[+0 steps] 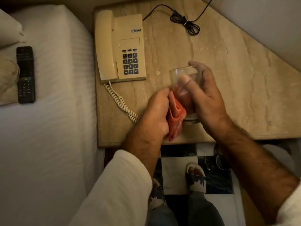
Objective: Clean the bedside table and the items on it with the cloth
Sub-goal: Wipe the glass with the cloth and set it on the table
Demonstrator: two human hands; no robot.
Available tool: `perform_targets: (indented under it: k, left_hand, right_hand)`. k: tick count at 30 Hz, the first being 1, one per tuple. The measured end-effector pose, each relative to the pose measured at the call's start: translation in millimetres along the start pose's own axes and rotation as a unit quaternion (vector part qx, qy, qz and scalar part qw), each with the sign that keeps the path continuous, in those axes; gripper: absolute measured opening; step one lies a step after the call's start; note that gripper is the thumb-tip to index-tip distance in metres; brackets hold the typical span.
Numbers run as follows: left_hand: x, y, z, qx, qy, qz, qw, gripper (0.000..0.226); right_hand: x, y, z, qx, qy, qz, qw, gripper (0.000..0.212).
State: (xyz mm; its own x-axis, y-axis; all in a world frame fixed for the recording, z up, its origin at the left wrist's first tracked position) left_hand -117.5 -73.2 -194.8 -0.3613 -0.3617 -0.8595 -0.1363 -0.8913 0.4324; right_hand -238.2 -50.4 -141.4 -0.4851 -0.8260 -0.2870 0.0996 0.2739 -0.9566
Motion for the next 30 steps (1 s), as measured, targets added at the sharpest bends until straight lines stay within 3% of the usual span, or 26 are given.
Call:
perform_targets:
  k: [3, 6, 8, 9, 11, 13, 15, 18, 30]
  left_hand:
    - [-4, 20, -4, -0.052, 0.012, 0.101, 0.993, 0.039]
    - [-33, 43, -24, 0.091, 0.094, 0.272, 0.953, 0.026]
    - [-57, 56, -43, 0.253, 0.205, 0.388, 0.862, 0.029]
    - [-64, 58, -45, 0.367, 0.261, 0.419, 0.789, 0.037]
    - [-50, 42, -38, 0.598, 0.296, 0.365, 0.649, 0.055]
    - [-20, 10, -41, 0.715, 0.263, 0.242, 0.601, 0.068]
    - [-6, -11, -43, 0.745, 0.237, 0.189, 0.594, 0.083]
    - [0, -19, -40, 0.748, 0.251, 0.195, 0.583, 0.092]
    - [12, -24, -39, 0.729, 0.286, 0.174, 0.598, 0.095]
  right_hand:
    - [8, -19, 11, -0.027, -0.018, -0.048, 0.998, 0.07]
    - [26, -34, 12, -0.025, -0.006, -0.064, 0.998, 0.078]
    - [39, -43, 11, -0.061, 0.001, -0.081, 0.995, 0.084]
    - [45, -47, 9, -0.072, 0.003, -0.091, 0.993, 0.086]
    - [59, -52, 8, -0.082, 0.012, -0.103, 0.991, 0.087]
    - [72, -56, 8, -0.098, 0.023, -0.11, 0.989, 0.087]
    - [85, -58, 12, -0.116, 0.023, -0.122, 0.985, 0.087]
    - [101, -57, 23, -0.131, 0.006, -0.129, 0.983, 0.086]
    - [122, -42, 46, -0.163, -0.016, -0.133, 0.977, 0.082]
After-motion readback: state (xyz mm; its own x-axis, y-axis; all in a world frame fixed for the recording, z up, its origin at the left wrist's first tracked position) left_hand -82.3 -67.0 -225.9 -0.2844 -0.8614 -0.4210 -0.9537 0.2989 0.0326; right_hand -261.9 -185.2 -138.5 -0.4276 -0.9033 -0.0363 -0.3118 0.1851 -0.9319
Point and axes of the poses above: each hand's wrist, its own x-axis towards the middle knuckle, its own z-axis out of the palm, y = z × x, the point moved 10 cm from there along x, towards the middle knuckle, and after that the axes turned 5 degrees about -y, right-handed, at the moved point
